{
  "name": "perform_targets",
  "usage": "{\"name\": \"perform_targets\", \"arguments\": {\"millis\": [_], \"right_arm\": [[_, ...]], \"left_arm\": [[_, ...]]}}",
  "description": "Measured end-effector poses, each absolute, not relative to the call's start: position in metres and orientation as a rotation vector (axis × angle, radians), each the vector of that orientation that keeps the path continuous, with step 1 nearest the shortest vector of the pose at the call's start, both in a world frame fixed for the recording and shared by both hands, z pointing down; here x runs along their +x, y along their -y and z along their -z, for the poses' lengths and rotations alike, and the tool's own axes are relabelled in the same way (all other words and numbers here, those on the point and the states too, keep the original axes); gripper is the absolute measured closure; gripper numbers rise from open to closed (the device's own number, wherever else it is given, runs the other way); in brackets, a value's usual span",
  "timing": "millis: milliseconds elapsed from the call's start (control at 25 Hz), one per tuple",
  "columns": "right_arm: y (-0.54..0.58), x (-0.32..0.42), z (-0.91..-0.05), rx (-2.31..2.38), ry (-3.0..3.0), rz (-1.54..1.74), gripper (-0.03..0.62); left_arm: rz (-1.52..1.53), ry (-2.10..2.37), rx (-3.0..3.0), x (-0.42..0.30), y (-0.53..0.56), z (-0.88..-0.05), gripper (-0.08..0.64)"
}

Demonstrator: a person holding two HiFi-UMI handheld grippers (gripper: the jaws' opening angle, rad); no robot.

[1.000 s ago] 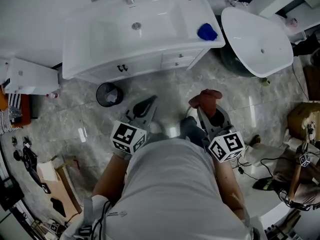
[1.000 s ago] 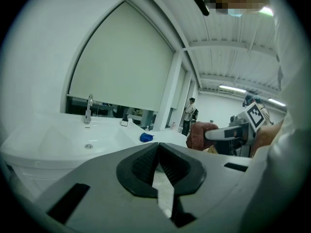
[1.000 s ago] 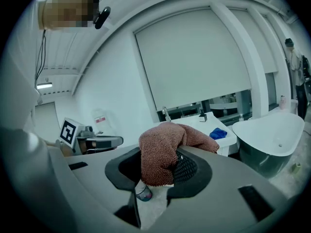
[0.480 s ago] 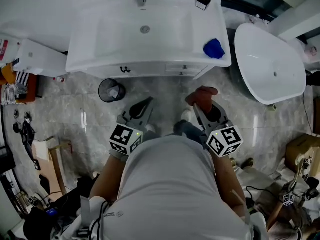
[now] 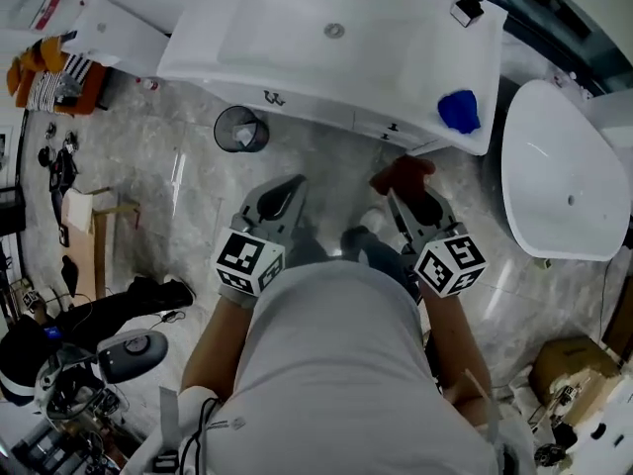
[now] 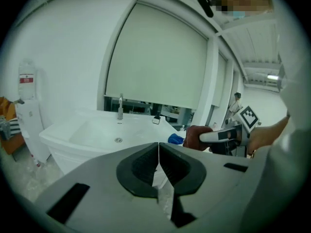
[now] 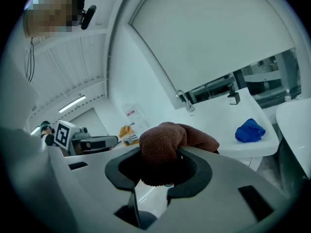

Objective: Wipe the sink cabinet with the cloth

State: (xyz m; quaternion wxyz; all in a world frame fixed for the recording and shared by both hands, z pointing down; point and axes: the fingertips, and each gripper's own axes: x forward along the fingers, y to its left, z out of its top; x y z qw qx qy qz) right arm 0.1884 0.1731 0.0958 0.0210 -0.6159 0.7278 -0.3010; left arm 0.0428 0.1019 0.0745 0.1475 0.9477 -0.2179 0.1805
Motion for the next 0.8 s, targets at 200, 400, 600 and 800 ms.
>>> {"name": "perform_targets", "arguments": {"millis": [200,400,600,800], "right_arm": [[-0.161,0.172,-0.116,-1.839,-2.325,1.010,0.465],[-0.143,0.153,-0.125,-1.825,-2.332,1.068,0.465],[-0.121,0.140,-0.146,-1.878,-2.292,1.132,0.465],[-0.097,0.128,-0.176,-1.932,-2.319,1.186,0.465]], "left_arm": [[-0.524,0.736,2.667,0.014,-0.105,-0.083,0.548],[-0.502,0.762,2.629,-0.011,-0.096,-0.089,0.548],[-0.475,0.746,2.616,-0.032,-0.078,-0.097,0.548],[-0.459,0.724,2.603,-0.049,-0.060,-0.105,0.548]]}}
